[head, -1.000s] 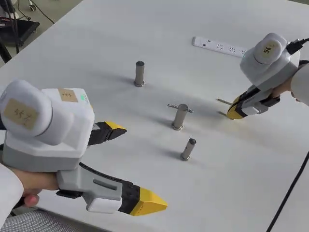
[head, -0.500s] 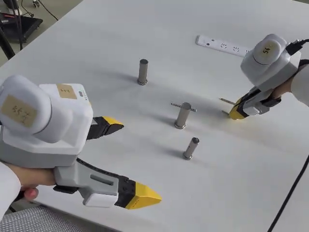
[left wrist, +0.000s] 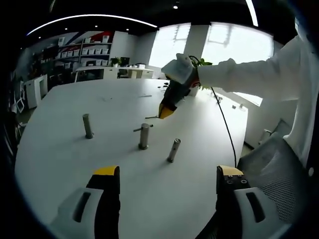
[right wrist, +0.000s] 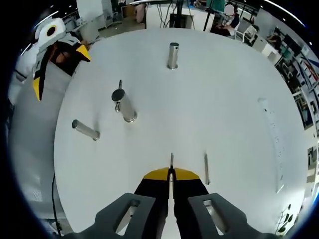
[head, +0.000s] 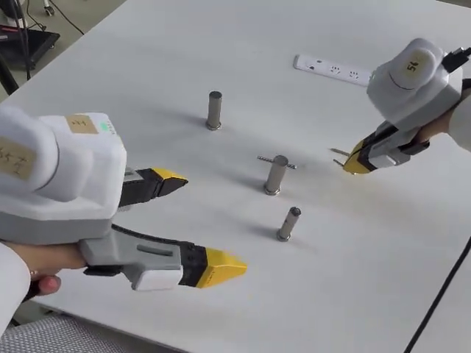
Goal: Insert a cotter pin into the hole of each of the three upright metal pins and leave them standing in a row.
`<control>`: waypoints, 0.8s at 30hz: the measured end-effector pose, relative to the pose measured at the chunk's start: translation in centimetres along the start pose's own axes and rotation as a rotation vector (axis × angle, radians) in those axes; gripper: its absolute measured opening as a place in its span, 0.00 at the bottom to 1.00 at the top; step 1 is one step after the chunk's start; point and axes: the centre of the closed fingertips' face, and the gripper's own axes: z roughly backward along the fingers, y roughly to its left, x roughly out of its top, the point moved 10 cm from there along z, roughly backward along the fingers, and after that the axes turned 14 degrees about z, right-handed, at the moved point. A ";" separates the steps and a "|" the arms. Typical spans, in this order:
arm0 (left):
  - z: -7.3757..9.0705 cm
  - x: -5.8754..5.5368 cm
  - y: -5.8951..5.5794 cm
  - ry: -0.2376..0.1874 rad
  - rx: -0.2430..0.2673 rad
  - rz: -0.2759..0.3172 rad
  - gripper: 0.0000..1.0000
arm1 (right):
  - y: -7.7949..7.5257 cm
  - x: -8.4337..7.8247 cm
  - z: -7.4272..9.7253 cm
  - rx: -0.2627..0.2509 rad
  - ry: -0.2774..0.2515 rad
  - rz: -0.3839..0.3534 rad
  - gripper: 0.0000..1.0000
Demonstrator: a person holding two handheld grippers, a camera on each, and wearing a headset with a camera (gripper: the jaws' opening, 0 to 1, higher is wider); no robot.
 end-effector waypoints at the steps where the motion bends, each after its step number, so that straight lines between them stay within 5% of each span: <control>1: -0.1 0.2 0.0 -0.005 -0.010 0.013 0.77 | 0.4 0.4 0.5 -0.012 -0.021 0.000 0.00; 9: -0.8 2.0 -0.4 -0.063 -0.071 0.086 0.64 | 3.1 2.9 4.0 -0.120 -0.121 0.077 0.00; 12: -1.1 2.8 -0.4 -0.071 -0.095 0.110 0.59 | 4.5 4.0 5.6 -0.152 -0.211 0.062 0.00; 17: -2.2 4.1 -0.6 -0.054 -0.146 0.192 0.55 | 6.7 4.7 7.4 -0.206 -0.248 0.111 0.00; 24: -3.6 6.3 -2.2 -0.090 -0.242 0.305 0.35 | 9.1 5.1 8.9 -0.291 -0.314 0.128 0.00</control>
